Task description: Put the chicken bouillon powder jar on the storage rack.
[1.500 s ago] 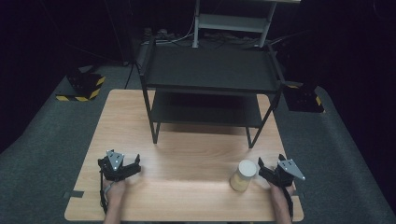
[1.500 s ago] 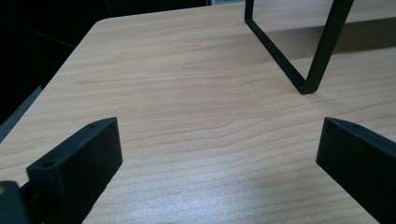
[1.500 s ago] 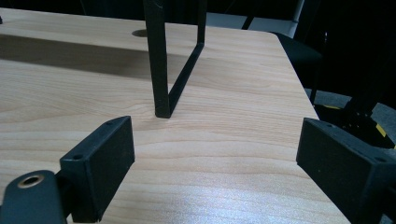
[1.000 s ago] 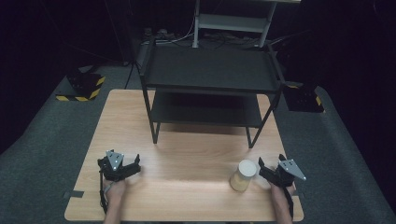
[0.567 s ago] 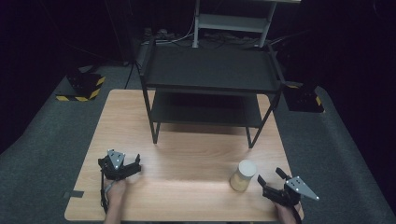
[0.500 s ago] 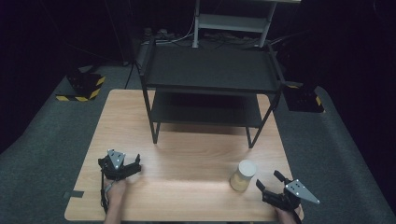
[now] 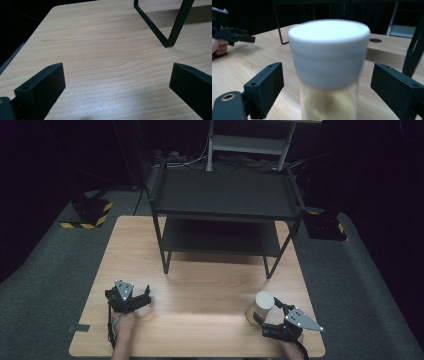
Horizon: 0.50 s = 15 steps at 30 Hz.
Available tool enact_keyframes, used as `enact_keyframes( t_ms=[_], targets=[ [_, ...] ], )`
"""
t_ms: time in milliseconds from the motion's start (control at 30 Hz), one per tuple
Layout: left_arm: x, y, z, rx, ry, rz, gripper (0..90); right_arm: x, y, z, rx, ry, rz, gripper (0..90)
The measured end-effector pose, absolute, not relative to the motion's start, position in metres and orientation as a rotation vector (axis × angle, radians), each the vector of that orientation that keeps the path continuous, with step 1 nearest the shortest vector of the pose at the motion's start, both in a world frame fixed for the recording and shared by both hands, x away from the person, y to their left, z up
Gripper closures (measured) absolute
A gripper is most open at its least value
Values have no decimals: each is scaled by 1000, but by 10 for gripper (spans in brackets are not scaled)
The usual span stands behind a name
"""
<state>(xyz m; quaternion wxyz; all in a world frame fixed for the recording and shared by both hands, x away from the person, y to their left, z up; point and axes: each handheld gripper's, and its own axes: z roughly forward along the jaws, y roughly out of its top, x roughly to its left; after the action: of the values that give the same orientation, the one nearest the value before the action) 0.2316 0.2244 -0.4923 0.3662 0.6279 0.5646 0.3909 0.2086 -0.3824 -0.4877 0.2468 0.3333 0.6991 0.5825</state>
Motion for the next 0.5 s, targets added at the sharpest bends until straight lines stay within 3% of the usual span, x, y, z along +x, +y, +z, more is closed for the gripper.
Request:
enact_keyframes(
  t_ms=[267, 400, 433, 500],
  targets=[
    [232, 224, -493, 1612, 1453, 1009, 6, 222, -370, -482, 888, 1921, 1568, 183],
    [231, 224, -493, 1604, 1454, 1010, 6, 225, -366, -479, 887, 1927, 1549, 261],
    [231, 224, -493, 1599, 1458, 1012, 6, 226, -366, -478, 881, 1929, 1545, 319],
    [231, 224, -493, 1598, 1458, 1013, 6, 226, -364, -477, 876, 1928, 1536, 330]
  ],
)
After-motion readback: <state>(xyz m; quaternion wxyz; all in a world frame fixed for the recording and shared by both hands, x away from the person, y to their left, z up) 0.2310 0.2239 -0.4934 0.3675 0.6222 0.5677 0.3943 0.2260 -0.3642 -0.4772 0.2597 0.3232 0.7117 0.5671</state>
